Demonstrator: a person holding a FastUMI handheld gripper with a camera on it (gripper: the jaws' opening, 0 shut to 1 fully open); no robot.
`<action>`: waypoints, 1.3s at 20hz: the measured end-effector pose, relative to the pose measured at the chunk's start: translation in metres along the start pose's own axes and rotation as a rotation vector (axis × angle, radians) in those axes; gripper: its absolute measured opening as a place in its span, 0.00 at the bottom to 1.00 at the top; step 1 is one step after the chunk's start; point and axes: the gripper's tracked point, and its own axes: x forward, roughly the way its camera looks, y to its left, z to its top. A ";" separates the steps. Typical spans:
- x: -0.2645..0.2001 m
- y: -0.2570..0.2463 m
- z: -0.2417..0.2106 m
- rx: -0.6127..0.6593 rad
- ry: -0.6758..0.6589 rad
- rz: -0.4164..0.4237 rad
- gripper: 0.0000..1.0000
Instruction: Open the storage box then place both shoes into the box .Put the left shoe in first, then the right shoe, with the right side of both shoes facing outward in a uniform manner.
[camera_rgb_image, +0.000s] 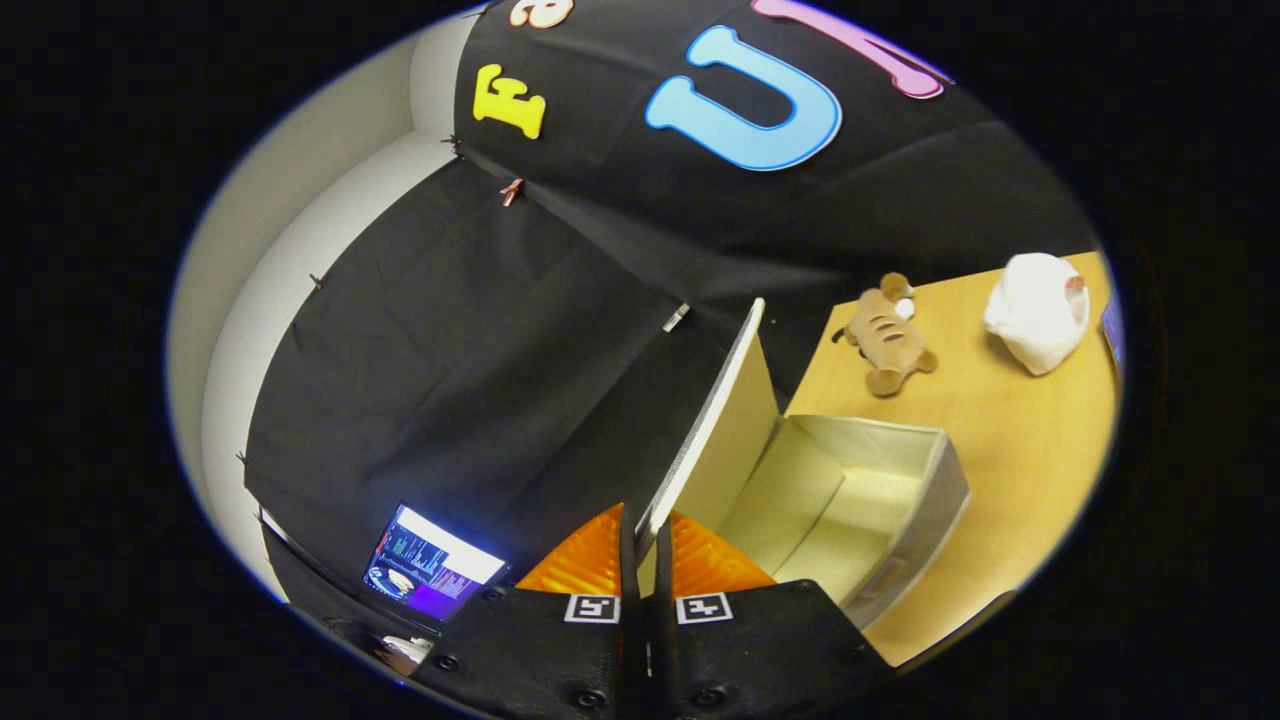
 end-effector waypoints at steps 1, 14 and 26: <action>0.012 0.007 0.003 -0.011 0.001 0.009 0.06; 0.147 0.059 -0.022 -0.082 0.074 0.035 0.15; 0.139 0.010 -0.051 -0.227 0.132 -0.108 0.91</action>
